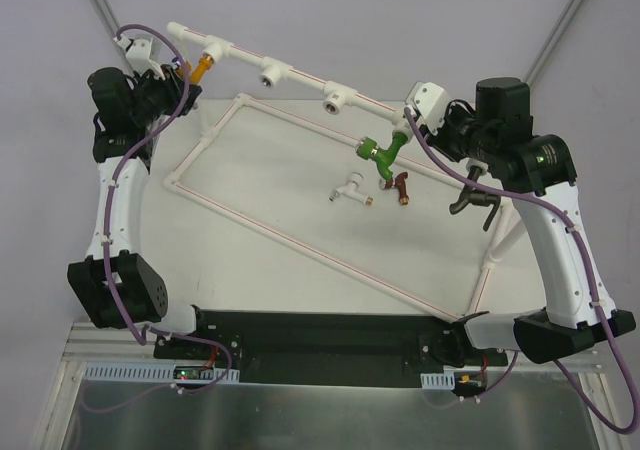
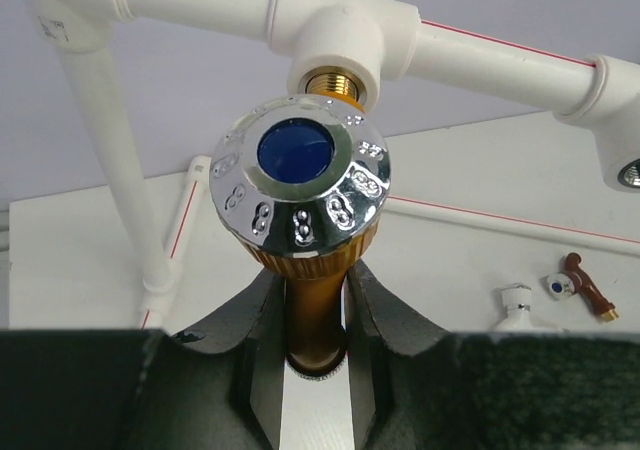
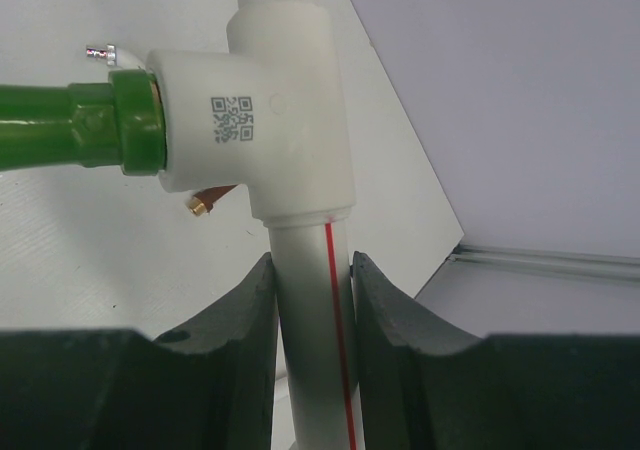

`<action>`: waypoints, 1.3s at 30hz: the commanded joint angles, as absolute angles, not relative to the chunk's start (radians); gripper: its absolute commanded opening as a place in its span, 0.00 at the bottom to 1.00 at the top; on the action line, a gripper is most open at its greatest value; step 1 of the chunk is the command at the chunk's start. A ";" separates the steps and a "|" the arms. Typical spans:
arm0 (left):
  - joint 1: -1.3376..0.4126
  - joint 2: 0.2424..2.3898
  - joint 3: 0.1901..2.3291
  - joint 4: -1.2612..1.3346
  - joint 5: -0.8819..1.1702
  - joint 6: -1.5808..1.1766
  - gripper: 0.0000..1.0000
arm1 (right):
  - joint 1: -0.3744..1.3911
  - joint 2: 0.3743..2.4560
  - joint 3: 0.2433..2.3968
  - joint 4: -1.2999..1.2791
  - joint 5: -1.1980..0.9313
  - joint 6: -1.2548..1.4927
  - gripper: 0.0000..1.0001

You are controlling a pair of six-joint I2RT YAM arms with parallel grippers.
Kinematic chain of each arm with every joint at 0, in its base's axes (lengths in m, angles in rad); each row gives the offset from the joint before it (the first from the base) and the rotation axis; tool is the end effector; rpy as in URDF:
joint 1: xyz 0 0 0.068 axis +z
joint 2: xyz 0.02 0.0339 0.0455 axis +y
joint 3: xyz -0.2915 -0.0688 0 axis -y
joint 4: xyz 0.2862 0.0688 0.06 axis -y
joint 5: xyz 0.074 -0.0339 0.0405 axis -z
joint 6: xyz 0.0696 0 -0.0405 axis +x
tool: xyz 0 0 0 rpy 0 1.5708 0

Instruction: Install the water faucets

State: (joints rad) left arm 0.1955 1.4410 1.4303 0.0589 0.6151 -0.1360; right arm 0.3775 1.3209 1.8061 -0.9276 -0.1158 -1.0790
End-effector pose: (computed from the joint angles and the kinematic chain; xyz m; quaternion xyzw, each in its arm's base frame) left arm 0.4000 0.0383 0.4658 0.1077 0.6846 -0.1882 0.6959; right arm 0.2782 0.1190 0.5212 -0.5846 0.6090 -0.1375 0.5181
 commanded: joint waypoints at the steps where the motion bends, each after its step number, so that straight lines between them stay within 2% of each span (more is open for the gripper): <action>1: 0.149 1.434 1.505 0.124 0.592 -0.051 0.00 | 0.411 1.289 1.798 -1.000 -0.163 -1.015 0.02; 22: 0.109 1.439 1.505 0.091 0.591 0.202 0.00 | 0.417 1.285 1.796 -1.000 -0.163 -1.022 0.02; 39: 0.045 1.413 1.485 0.071 0.499 0.397 0.00 | 0.423 1.278 1.793 -0.997 -0.164 -1.025 0.02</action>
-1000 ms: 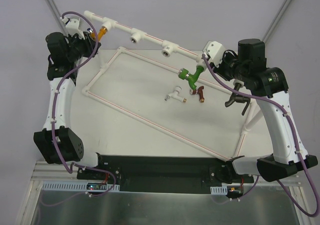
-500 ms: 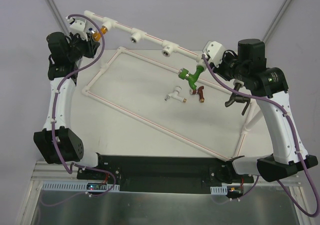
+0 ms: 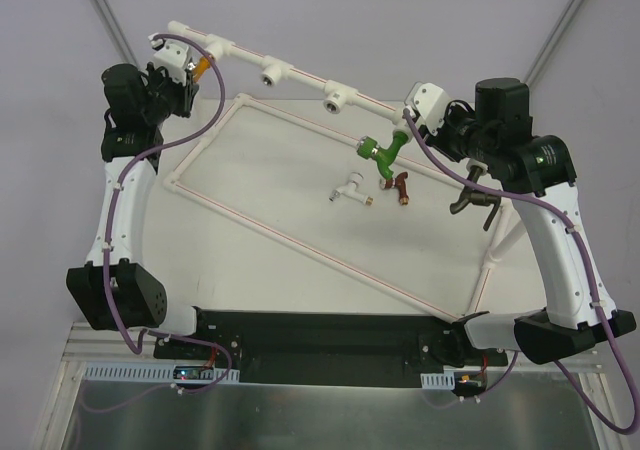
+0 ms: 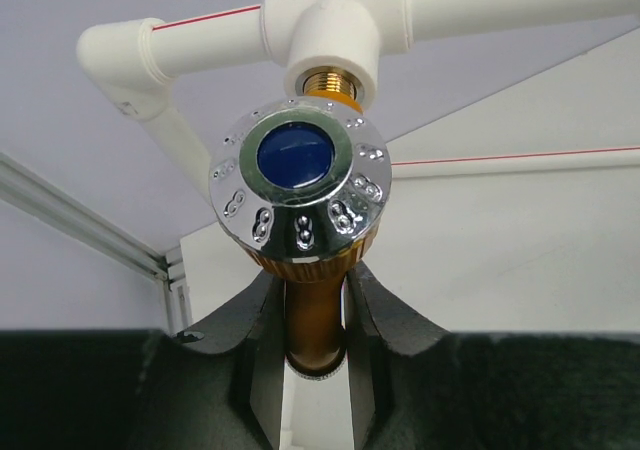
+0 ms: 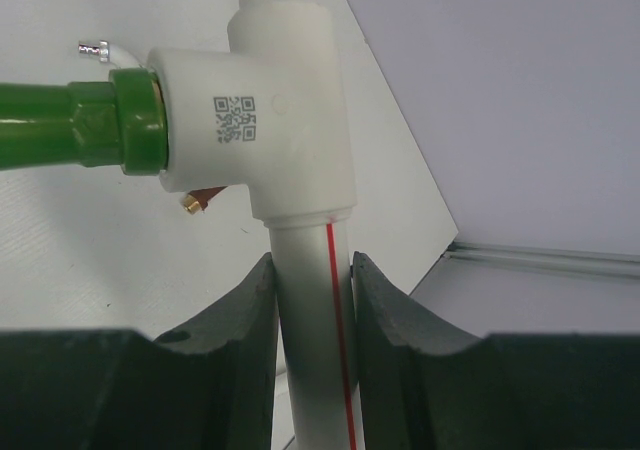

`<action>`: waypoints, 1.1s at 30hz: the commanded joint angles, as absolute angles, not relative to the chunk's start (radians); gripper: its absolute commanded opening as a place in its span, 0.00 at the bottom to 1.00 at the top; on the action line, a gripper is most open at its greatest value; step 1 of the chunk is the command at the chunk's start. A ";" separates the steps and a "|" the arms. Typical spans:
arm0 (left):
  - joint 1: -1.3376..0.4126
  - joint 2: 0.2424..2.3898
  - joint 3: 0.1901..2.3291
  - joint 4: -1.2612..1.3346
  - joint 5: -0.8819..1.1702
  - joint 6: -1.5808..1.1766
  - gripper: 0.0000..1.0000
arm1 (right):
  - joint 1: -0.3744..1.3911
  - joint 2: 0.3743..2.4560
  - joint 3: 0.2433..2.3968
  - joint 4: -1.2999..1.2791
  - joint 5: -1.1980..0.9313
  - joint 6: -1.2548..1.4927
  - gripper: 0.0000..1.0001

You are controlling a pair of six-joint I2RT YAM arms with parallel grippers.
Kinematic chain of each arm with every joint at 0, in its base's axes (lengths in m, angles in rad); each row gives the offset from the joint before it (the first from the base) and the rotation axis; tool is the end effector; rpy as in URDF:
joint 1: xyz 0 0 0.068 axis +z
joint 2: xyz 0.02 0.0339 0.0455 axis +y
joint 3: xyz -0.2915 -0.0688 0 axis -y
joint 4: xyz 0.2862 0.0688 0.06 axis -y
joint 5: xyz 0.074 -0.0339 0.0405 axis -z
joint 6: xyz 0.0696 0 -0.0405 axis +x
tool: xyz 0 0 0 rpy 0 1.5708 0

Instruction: Install the water faucets

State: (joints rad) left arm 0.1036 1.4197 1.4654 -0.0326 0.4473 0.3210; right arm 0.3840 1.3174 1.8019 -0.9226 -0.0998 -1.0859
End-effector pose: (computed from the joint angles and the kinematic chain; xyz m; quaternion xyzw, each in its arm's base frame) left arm 0.3970 0.0110 0.4765 0.2312 0.6638 -0.0061 0.7112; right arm 0.2774 0.1196 0.5213 -0.5850 0.6073 -0.1447 0.5177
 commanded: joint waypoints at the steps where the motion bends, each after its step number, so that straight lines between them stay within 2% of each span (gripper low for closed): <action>1: 0.040 1.411 1.483 0.069 0.491 0.406 0.00 | 0.425 1.278 1.793 -0.996 -0.163 -1.025 0.02; 33: -0.061 1.397 1.404 0.037 0.358 0.911 0.00 | 0.428 1.272 1.784 -0.989 -0.164 -1.035 0.02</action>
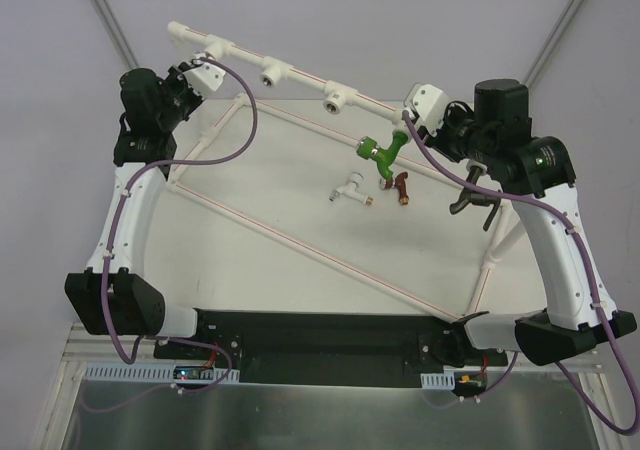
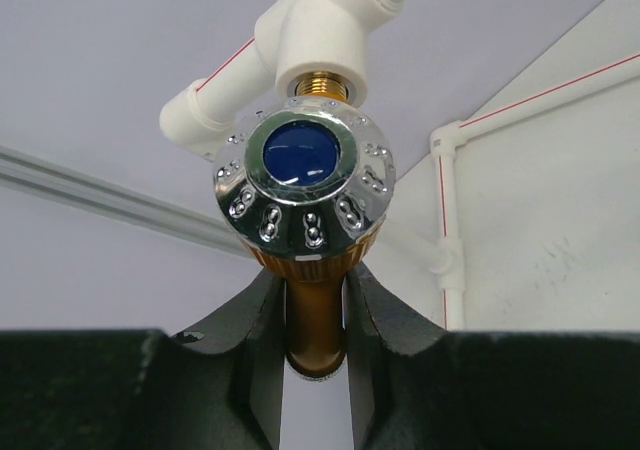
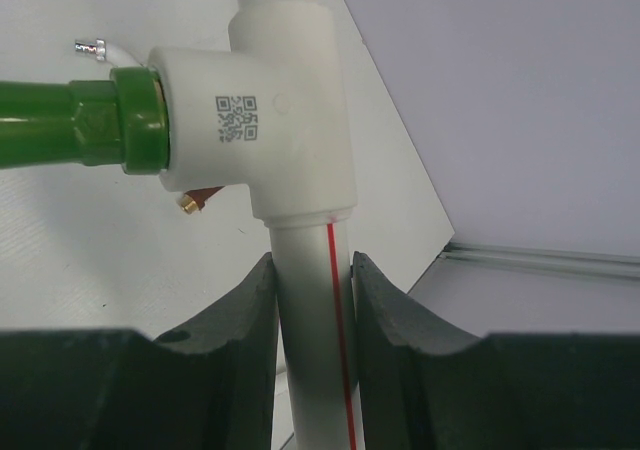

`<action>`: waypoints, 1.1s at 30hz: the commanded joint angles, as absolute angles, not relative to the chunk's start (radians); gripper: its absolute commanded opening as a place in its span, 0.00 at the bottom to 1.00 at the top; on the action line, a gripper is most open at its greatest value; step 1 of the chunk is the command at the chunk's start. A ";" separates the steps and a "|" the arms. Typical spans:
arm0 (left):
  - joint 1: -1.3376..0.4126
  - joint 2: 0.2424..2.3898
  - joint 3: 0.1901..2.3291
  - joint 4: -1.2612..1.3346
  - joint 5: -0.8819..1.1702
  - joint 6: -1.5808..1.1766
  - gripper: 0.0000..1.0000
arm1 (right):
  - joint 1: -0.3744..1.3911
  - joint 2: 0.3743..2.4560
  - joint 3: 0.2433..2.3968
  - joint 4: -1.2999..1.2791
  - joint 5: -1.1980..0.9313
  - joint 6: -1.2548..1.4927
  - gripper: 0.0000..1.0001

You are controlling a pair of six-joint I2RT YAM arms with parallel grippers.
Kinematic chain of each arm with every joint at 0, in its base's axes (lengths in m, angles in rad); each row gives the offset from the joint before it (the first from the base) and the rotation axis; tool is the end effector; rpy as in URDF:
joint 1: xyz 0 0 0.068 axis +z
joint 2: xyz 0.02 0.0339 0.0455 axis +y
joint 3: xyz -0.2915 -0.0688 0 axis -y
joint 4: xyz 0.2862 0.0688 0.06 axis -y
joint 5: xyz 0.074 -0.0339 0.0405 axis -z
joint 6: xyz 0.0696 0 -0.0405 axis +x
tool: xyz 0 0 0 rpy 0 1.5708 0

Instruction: Install the water faucets

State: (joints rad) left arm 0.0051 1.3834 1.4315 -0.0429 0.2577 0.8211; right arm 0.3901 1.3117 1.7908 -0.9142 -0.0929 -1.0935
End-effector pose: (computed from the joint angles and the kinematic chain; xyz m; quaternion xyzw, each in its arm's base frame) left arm 0.3901 -0.0157 0.4743 0.3611 0.6059 0.1992 0.6803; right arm 0.2765 0.1207 0.5200 -0.5874 0.6040 -0.1483 0.5178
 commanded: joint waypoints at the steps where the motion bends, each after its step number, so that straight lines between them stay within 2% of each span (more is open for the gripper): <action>1: -0.063 1.397 1.399 0.037 0.350 0.917 0.00 | 0.428 1.272 1.783 -0.988 -0.163 -1.035 0.02; 28: -0.140 1.381 1.258 0.086 0.215 1.201 0.01 | 0.430 1.266 1.772 -0.979 -0.160 -1.040 0.02; 30: -0.140 1.373 1.261 0.109 0.213 1.160 0.10 | 0.430 1.267 1.772 -0.979 -0.160 -1.039 0.02; 31: -0.140 1.367 1.262 0.121 0.212 1.141 0.21 | 0.430 1.267 1.770 -0.980 -0.161 -1.039 0.02; 33: -0.140 1.364 1.269 0.153 0.201 1.094 0.27 | 0.430 1.267 1.770 -0.979 -0.161 -1.039 0.02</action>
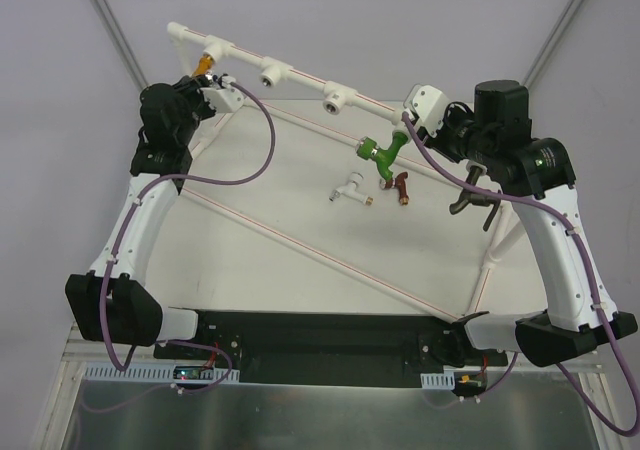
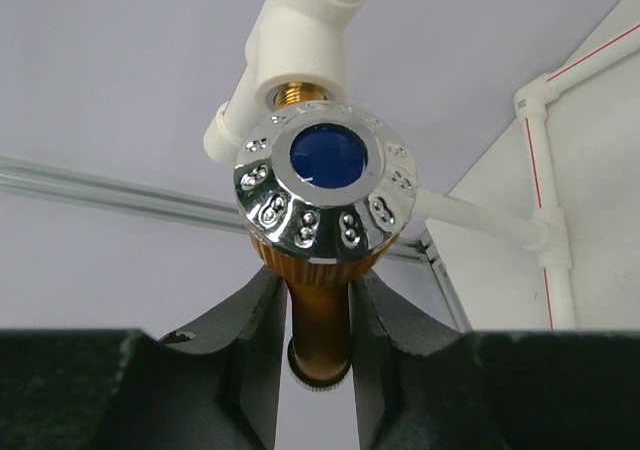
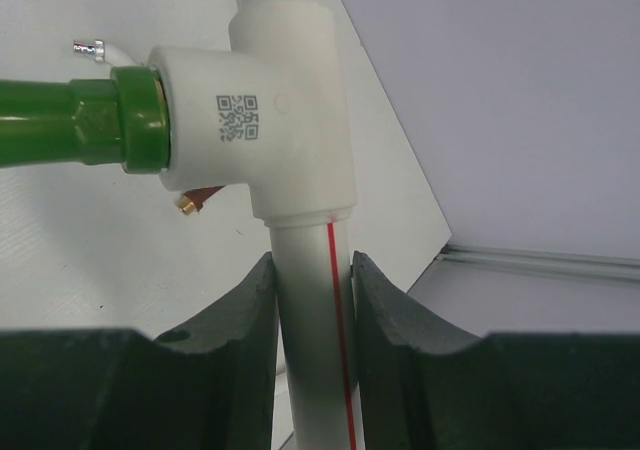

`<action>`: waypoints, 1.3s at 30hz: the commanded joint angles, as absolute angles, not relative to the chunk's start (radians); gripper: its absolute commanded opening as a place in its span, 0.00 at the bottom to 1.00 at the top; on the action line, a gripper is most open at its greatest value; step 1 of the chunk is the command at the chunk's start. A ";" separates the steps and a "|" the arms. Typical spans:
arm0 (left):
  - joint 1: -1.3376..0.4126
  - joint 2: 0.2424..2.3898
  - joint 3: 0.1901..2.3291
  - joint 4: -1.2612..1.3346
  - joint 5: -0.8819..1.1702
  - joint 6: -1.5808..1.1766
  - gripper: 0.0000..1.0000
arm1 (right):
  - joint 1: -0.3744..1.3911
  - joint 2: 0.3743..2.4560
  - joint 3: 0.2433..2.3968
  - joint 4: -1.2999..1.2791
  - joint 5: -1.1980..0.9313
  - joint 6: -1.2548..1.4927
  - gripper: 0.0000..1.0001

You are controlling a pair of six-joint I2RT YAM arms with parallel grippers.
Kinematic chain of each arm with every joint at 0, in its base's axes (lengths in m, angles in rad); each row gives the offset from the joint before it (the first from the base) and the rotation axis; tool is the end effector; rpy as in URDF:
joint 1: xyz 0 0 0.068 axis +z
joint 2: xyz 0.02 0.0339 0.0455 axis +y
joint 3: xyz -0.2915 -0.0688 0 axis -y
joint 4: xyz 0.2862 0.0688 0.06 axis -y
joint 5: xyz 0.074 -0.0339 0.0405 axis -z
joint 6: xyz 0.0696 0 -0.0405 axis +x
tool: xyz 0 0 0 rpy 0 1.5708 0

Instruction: Install the water faucets

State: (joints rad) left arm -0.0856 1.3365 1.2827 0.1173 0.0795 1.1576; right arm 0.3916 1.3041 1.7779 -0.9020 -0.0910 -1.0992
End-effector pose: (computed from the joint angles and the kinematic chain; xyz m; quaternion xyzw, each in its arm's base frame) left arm 0.3825 -0.0384 0.4507 0.4217 0.5390 0.3487 0.6403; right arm 0.2757 0.1207 0.5192 -0.5880 0.6008 -0.1513 0.5200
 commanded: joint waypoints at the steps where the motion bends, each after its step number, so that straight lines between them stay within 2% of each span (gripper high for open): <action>1: -0.140 1.361 1.270 0.159 0.193 1.080 0.29 | 0.430 1.267 1.770 -0.979 -0.160 -1.039 0.02; 2: -0.138 1.358 1.276 0.164 0.193 1.047 0.36 | 0.430 1.267 1.770 -0.979 -0.161 -1.039 0.02; 5: -0.138 1.348 1.279 0.186 0.198 0.996 0.48 | 0.430 1.266 1.767 -0.977 -0.158 -1.040 0.02; 7: -0.137 1.344 1.282 0.189 0.198 0.980 0.52 | 0.428 1.262 1.769 -0.979 -0.158 -1.039 0.02; 11: -0.123 1.344 1.295 0.199 0.201 0.927 0.52 | 0.430 1.261 1.764 -0.977 -0.158 -1.040 0.02; 14: -0.104 1.336 1.298 0.212 0.218 0.876 0.47 | 0.430 1.262 1.766 -0.977 -0.158 -1.040 0.01; 15: -0.100 1.330 1.298 0.213 0.219 0.867 0.41 | 0.430 1.261 1.766 -0.977 -0.160 -1.039 0.02; 17: -0.092 1.328 1.298 0.219 0.227 0.845 0.36 | 0.430 1.261 1.766 -0.977 -0.160 -1.039 0.02; 18: -0.089 1.324 1.296 0.221 0.235 0.832 0.30 | 0.430 1.262 1.766 -0.977 -0.160 -1.039 0.02; 31: -0.018 1.253 1.232 0.255 0.345 0.641 0.27 | 0.429 1.262 1.764 -0.977 -0.161 -1.040 0.02; 34: -0.006 1.240 1.221 0.253 0.371 0.604 0.20 | 0.430 1.262 1.763 -0.976 -0.158 -1.040 0.02; 38: 0.028 1.201 1.192 0.276 0.419 0.468 0.02 | 0.430 1.259 1.761 -0.976 -0.153 -1.040 0.02; 39: 0.040 1.192 1.174 0.287 0.435 0.436 0.00 | 0.430 1.259 1.761 -0.976 -0.152 -1.039 0.02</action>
